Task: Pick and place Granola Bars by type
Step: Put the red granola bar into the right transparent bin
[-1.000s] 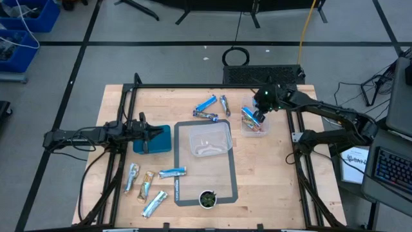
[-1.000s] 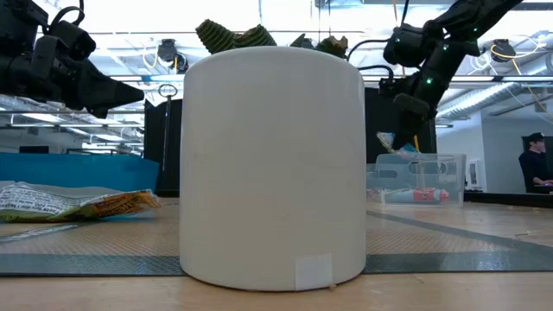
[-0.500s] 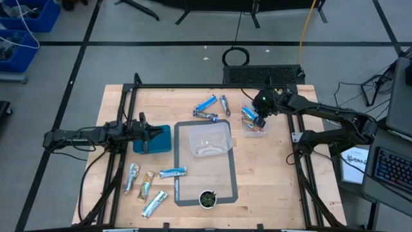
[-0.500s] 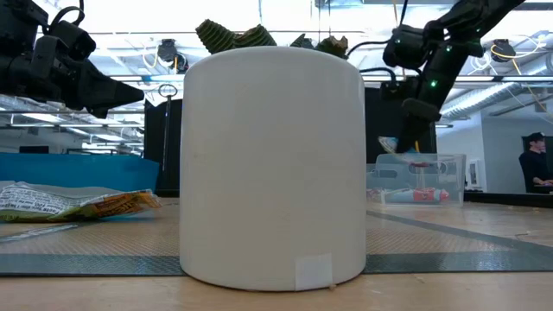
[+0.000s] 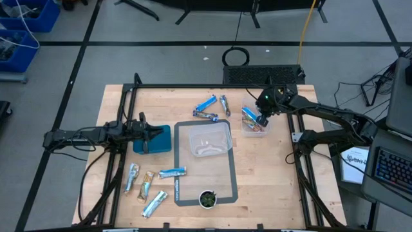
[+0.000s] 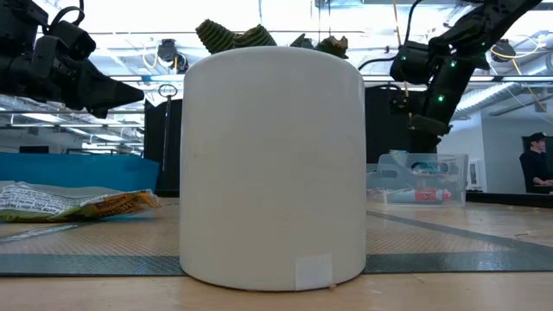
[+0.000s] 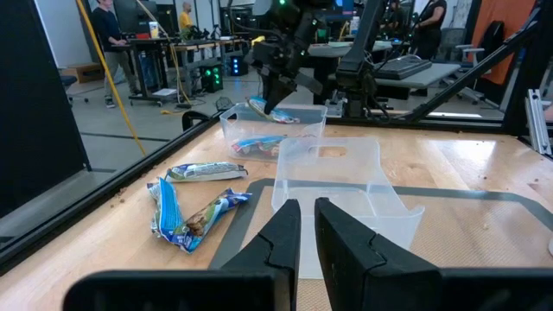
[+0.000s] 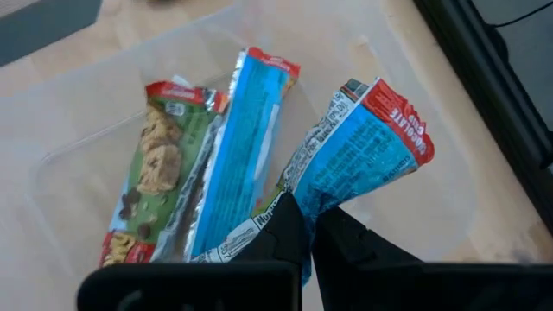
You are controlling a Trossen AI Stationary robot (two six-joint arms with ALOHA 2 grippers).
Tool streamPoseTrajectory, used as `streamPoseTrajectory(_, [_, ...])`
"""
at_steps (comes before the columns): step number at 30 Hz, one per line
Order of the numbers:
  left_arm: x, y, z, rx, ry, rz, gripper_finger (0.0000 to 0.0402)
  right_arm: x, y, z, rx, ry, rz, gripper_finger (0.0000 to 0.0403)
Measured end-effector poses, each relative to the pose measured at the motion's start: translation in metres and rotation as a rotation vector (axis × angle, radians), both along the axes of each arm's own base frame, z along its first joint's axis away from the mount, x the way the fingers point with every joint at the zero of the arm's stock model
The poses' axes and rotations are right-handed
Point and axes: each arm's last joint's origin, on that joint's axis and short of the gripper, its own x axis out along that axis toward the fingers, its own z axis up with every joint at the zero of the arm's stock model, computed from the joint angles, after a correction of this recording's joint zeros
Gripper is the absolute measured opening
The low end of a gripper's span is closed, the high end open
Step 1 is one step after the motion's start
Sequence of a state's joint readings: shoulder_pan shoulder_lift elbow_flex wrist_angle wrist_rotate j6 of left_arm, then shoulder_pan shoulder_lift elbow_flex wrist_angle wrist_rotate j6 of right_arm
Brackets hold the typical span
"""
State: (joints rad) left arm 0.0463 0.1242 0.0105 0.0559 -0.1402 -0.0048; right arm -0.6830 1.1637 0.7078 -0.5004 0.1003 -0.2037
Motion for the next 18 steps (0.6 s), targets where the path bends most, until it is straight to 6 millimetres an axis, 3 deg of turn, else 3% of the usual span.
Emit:
streamPoseTrajectory(13, [0.0000, 0.0000, 0.0000, 0.000, 0.000, 0.000, 0.0042, 0.0042, -0.0018, 0.0000, 0.011, -0.093, 0.031, 0.0005])
streamPoseTrajectory(18, [0.0000, 0.0000, 0.0000, 0.000, 0.000, 0.000, 0.0042, 0.0048, -0.0025, 0.0006, 0.001, -0.100, 0.026, 0.0025])
